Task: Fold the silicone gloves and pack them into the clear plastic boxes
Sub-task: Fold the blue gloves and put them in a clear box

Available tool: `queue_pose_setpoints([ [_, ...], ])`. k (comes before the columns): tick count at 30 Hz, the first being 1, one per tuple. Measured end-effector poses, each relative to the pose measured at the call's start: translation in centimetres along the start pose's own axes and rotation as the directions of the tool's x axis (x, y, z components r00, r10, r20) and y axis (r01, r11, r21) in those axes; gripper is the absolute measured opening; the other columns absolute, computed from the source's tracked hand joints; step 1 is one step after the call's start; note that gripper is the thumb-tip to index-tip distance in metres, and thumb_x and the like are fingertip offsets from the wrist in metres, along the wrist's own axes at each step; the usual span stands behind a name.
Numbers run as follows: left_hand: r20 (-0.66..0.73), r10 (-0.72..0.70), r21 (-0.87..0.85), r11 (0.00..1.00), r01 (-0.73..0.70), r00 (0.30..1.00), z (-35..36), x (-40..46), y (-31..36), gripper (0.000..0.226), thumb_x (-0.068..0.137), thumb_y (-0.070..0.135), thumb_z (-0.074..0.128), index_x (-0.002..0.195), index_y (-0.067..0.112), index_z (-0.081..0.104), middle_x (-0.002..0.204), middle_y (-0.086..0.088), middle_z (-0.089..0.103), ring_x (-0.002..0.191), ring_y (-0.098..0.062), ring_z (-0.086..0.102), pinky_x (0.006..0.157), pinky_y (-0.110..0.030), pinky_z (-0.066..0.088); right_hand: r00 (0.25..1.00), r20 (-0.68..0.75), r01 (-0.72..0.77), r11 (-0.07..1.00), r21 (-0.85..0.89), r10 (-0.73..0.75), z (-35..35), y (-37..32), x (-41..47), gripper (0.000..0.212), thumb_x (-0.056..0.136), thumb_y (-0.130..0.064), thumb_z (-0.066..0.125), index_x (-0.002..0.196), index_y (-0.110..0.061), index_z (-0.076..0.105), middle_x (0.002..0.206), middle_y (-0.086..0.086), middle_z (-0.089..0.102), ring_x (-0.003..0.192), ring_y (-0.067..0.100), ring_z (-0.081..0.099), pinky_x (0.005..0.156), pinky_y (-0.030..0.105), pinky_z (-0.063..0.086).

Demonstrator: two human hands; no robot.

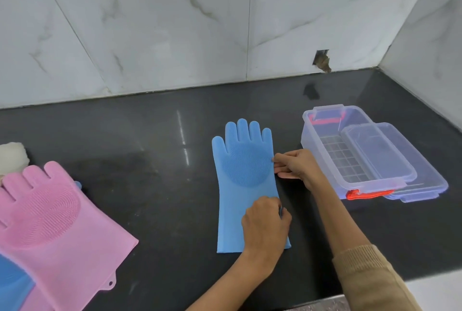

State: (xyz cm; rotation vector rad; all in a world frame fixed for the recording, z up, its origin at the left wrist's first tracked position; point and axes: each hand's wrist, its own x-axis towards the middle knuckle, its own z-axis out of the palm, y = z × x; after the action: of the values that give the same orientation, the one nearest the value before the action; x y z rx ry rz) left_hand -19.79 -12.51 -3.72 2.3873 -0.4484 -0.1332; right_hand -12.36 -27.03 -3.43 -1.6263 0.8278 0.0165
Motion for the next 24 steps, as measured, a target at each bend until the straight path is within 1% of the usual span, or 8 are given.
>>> queue_pose_setpoints([
  [5,0.031,0.013,0.015,1.0,-0.014,0.999,0.7,0.5,1.0,0.023,0.094,0.035,0.051,0.093,0.016,0.063,0.097,0.001,0.065,0.086,-0.012,0.06,0.073,-0.017,0.043,1.0,-0.007,-0.011,1.0,-0.01,0.011,-1.0,-0.3,0.5,0.008,0.083,-0.017,0.071,0.081,-0.01,0.068,0.078,0.006,0.07,0.067,0.014,0.069,0.055,0.019,0.057],
  [9,0.036,0.026,0.012,1.0,-0.026,0.999,1.2,0.7,1.4,0.024,0.093,0.037,0.051,0.093,0.016,0.062,0.098,0.001,0.064,0.085,-0.012,0.059,0.072,-0.015,0.04,1.0,-0.014,-0.008,1.0,0.005,0.008,-1.3,-0.3,0.6,0.008,0.083,-0.016,0.071,0.078,-0.011,0.067,0.076,0.005,0.07,0.066,0.013,0.069,0.051,0.018,0.057],
  [12,0.043,0.021,0.005,1.0,-0.021,0.999,1.3,0.8,1.1,0.028,0.092,0.041,0.052,0.096,0.016,0.063,0.1,0.002,0.064,0.089,-0.013,0.06,0.075,-0.016,0.041,0.999,-0.048,0.019,1.0,-0.005,-0.02,-1.2,0.0,0.7,0.009,0.083,-0.017,0.071,0.084,-0.009,0.068,0.08,0.006,0.07,0.068,0.013,0.069,0.054,0.018,0.057],
  [14,0.039,0.031,-0.004,1.0,-0.031,0.999,1.3,0.7,0.8,0.033,0.09,0.046,0.052,0.097,0.017,0.064,0.099,0.003,0.064,0.087,-0.01,0.059,0.073,-0.014,0.04,0.996,-0.08,0.047,0.999,-0.004,-0.047,-1.0,0.4,0.7,0.011,0.083,-0.018,0.071,0.087,-0.009,0.068,0.081,0.006,0.071,0.069,0.012,0.07,0.054,0.017,0.056],
  [17,-0.02,0.032,-0.031,0.999,-0.032,0.999,0.5,0.3,-0.1,0.038,0.087,0.054,0.051,0.095,0.02,0.066,0.093,0.008,0.064,0.076,-0.003,0.05,0.062,-0.006,0.03,0.985,-0.144,0.1,0.995,0.003,-0.098,-0.8,1.1,0.5,0.013,0.084,-0.021,0.07,0.09,-0.009,0.07,0.082,0.005,0.072,0.071,0.011,0.07,0.06,0.019,0.057],
  [19,-0.084,0.004,-0.031,0.999,-0.006,0.996,-0.5,0.2,-1.1,0.037,0.087,0.054,0.051,0.096,0.023,0.067,0.09,0.012,0.064,0.074,0.0,0.049,0.058,-0.004,0.027,0.974,-0.192,0.123,0.992,0.016,-0.118,-0.5,1.4,0.3,0.013,0.085,-0.021,0.069,0.091,-0.009,0.07,0.083,0.006,0.072,0.071,0.011,0.07,0.063,0.022,0.058],
  [21,-0.147,-0.051,-0.028,0.998,0.048,0.988,-2.0,0.4,-2.4,0.032,0.087,0.051,0.053,0.094,0.024,0.068,0.088,0.013,0.065,0.071,0.001,0.051,0.061,-0.009,0.032,0.953,-0.264,0.151,0.988,-0.017,-0.15,0.0,1.4,0.0,0.01,0.086,-0.02,0.068,0.088,-0.011,0.069,0.082,0.006,0.072,0.069,0.012,0.069,0.062,0.023,0.057],
  [24,-0.233,-0.189,-0.069,0.982,0.178,0.954,-4.7,0.4,-4.8,0.024,0.085,0.045,0.055,0.081,0.025,0.068,0.078,0.015,0.064,0.067,0.0,0.056,0.059,-0.019,0.041,0.871,-0.372,0.266,0.944,-0.196,-0.323,1.3,0.9,-0.6,0.007,0.085,-0.021,0.066,0.081,-0.015,0.066,0.073,0.002,0.068,0.062,0.011,0.063,0.058,0.023,0.053],
])
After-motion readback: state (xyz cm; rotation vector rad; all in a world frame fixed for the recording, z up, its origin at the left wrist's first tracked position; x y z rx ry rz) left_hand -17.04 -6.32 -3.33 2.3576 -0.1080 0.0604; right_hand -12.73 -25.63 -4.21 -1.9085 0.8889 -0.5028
